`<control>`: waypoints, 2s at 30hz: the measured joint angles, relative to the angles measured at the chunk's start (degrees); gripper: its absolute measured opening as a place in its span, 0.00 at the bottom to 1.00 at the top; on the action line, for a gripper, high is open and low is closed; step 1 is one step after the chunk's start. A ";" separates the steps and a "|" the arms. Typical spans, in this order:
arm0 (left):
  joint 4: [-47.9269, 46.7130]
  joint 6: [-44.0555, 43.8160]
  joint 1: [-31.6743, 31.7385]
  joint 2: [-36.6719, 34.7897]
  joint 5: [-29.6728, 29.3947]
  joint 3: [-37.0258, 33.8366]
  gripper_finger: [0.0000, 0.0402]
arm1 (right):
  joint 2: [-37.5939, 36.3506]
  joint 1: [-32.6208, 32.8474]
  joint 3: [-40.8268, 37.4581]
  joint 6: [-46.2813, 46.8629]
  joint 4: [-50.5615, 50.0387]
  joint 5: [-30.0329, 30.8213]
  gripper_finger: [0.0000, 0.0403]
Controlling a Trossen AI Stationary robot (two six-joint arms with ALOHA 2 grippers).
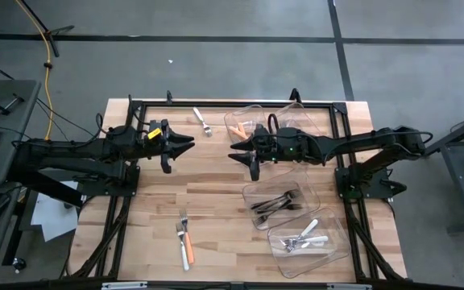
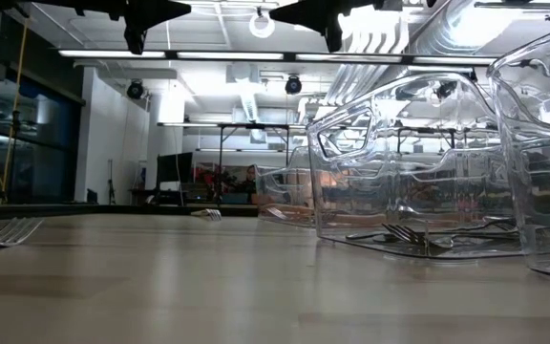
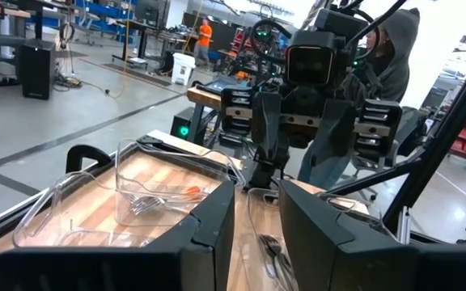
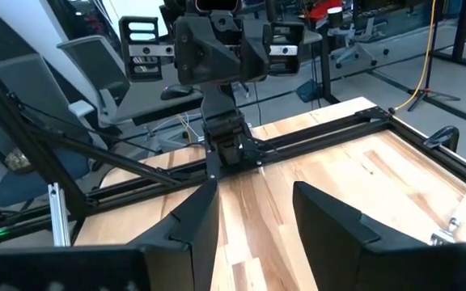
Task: Sort silverware by color (type)
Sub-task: Move the top white fork to the bottom
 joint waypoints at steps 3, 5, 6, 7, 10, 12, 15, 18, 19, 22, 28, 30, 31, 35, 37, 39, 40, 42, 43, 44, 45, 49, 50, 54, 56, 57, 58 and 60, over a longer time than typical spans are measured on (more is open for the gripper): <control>-0.03 0.02 0.00 0.00 -0.56 0.00 0.22 | 0.00 0.00 0.00 0.04 -0.20 0.00 0.36; -0.15 0.02 0.00 0.00 -0.67 0.00 0.22 | 0.00 0.00 0.00 0.11 -0.37 0.00 0.36; -0.29 0.02 0.00 0.00 -0.67 0.00 0.22 | 0.00 0.00 0.00 0.11 -0.68 0.00 0.36; -0.37 -0.01 0.00 0.00 -0.67 0.00 0.22 | 0.00 0.00 0.00 0.11 -1.04 0.00 0.36; -0.39 -1.83 0.00 0.11 -1.32 0.00 0.22 | 0.00 0.00 0.00 0.13 -1.42 0.00 0.36; -0.95 -4.03 0.35 1.38 -4.37 0.44 0.22 | 0.00 0.00 0.00 -0.04 -1.48 0.01 0.36; -6.67 -6.79 3.47 4.61 -9.26 3.37 0.22 | 0.00 0.00 0.00 -0.04 -1.47 0.00 0.36; -14.79 -9.91 10.12 10.10 -10.21 8.28 0.22 | 0.00 0.00 0.00 0.42 -1.59 0.01 0.36; -17.86 -11.13 12.95 12.34 -9.69 10.01 0.22 | 0.00 0.00 0.00 0.42 -1.70 0.01 0.36; -24.85 -12.65 21.74 20.02 -5.33 15.46 0.22 | 0.00 0.00 0.00 0.42 -1.95 0.00 0.36; -33.82 -13.07 35.14 37.22 1.50 24.66 0.22 | 0.00 0.00 0.00 0.68 -2.41 0.00 0.36; -34.34 -13.15 37.78 41.96 2.66 26.51 0.22 | -0.01 0.00 0.00 1.03 -2.59 0.00 0.36; -34.37 -13.56 38.74 44.08 3.50 27.30 0.22 | 0.00 0.00 0.00 1.03 -2.80 0.00 0.36; -34.04 -18.84 40.56 50.48 6.10 28.98 0.22 | -0.02 0.00 0.00 1.03 -3.77 0.02 0.36; -33.47 -20.77 40.54 52.71 6.10 29.05 0.22 | 0.00 0.00 0.00 1.05 -4.48 0.00 0.36; -33.25 -20.94 40.54 54.57 6.14 29.07 0.22 | 0.00 0.00 0.00 1.05 -4.97 0.02 0.36; -33.26 -21.09 40.53 55.45 6.15 29.07 0.22 | -0.02 0.00 0.00 1.05 -5.06 0.02 0.36; -33.24 -22.61 40.52 57.01 6.10 29.07 0.22 | 0.00 0.00 0.00 1.05 -5.12 0.02 0.36; -33.25 -24.03 40.52 57.71 6.10 29.07 0.22 | -0.02 0.00 0.00 1.05 -5.12 0.02 0.36; -33.22 -25.22 40.52 58.19 6.10 29.09 0.22 | -0.02 0.00 0.00 1.05 -5.12 0.02 0.36; -33.01 -25.69 40.52 58.69 6.08 29.07 0.22 | -0.02 0.00 0.00 1.05 -5.14 0.02 0.36; -31.30 -26.82 40.37 60.08 6.04 29.09 0.22 | -0.02 0.00 0.00 1.05 -5.19 0.02 0.36; -30.80 -27.70 40.35 60.41 6.03 29.09 0.22 | -0.02 0.00 0.00 1.01 -5.20 0.02 0.36; -28.95 -31.79 40.30 61.56 5.95 29.09 0.22 | -0.02 0.00 0.00 0.90 -5.43 0.02 0.36; -28.40 -33.30 40.30 62.03 5.93 29.09 0.22 | -0.02 0.00 0.00 0.87 -5.45 0.02 0.36; -28.42 -33.99 40.30 62.11 5.69 29.09 0.22 | -0.02 0.00 0.00 0.83 -5.52 0.02 0.36; -28.25 -34.54 40.30 62.12 5.27 29.09 0.22 | -0.02 0.00 0.00 0.60 -5.65 0.02 0.36; -26.82 -34.96 40.20 62.12 4.64 29.09 0.22 | -0.02 0.00 0.00 0.42 -5.87 0.03 0.36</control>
